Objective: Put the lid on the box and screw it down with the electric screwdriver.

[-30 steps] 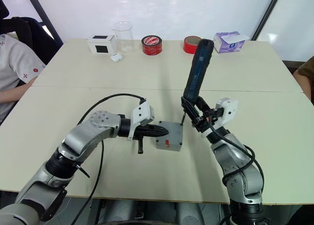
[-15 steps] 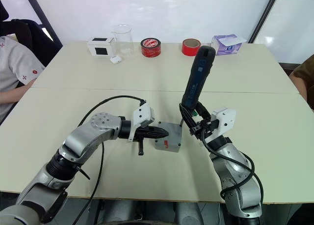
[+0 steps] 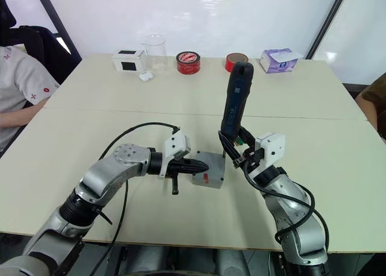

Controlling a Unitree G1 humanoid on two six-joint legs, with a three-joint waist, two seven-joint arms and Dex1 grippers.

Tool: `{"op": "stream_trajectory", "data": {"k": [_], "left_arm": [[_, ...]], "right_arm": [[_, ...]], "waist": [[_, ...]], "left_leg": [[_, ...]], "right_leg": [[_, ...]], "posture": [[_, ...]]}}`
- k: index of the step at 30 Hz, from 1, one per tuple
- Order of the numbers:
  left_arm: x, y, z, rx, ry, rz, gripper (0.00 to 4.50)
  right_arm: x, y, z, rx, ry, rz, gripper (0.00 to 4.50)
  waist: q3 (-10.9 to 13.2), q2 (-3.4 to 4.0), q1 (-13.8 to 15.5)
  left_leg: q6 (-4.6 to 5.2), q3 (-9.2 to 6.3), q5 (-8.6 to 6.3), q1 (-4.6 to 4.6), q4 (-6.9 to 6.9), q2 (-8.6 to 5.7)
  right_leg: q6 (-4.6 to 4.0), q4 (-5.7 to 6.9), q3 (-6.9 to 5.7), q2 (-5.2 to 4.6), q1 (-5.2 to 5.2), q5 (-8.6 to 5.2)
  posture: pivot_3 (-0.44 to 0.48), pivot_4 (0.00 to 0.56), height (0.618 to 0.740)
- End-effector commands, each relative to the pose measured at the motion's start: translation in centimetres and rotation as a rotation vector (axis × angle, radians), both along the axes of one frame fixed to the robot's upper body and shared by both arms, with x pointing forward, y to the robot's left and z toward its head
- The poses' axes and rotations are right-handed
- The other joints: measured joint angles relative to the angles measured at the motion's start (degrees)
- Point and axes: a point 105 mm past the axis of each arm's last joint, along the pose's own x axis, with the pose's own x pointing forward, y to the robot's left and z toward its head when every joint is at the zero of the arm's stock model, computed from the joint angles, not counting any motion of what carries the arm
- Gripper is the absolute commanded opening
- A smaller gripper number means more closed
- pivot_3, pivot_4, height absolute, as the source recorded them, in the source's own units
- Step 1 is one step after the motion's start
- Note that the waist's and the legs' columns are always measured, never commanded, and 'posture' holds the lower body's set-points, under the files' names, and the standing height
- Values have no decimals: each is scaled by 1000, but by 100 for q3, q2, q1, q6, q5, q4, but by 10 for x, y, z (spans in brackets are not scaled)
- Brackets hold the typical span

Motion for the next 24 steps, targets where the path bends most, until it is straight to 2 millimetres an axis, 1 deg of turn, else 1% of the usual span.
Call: {"op": "stream_trajectory", "data": {"k": [1, 6, 13, 16, 22, 24], "left_arm": [[-3, 0, -4, 13, 3, -4, 0], [0, 2, -6, 19, 5, -2, 0], [1, 2, -13, 35, 11, -4, 0], [1, 2, -13, 36, 13, -3, 0], [0, 3, -13, 40, 16, -3, 0], [-1, 3, -13, 41, 17, -3, 0]], "right_arm": [[-3, -4, -41, -14, 167, -6, 1826], [1, -9, -50, -23, 187, -26, 1826], [3, -6, -64, -47, 224, -20, 1826], [3, -6, -65, -42, 227, -11, 1826], [1, -7, -64, -34, 224, -10, 1826], [1, -7, -62, -26, 216, -11, 1826]], "waist": [[-6, -7, 1], [-14, -14, -1], [-25, -21, -2], [-28, -24, -4], [-31, -23, -4], [-31, -21, -5]], "left_leg": [[0, -1, 0, 3, 0, 0], [1, -6, -1, 4, -1, 2], [0, -11, -2, 20, -3, 3], [17, -14, -15, 74, -13, 5], [18, -29, -17, 74, -16, 7], [18, -31, -17, 73, -17, 7]], "right_leg": [[-10, 0, -2, -1, 4, -6], [-15, 0, -5, -1, 5, -8], [-22, -2, -11, -3, 22, -12], [-35, -15, -19, -9, 72, -34], [-38, -15, -28, -20, 76, -45], [-39, -15, -30, -40, 74, -46]], "posture": [[0, 150, 740], [0, 150, 740], [0, 150, 740], [0, 150, 740], [0, 150, 740], [0, 150, 740]]}}
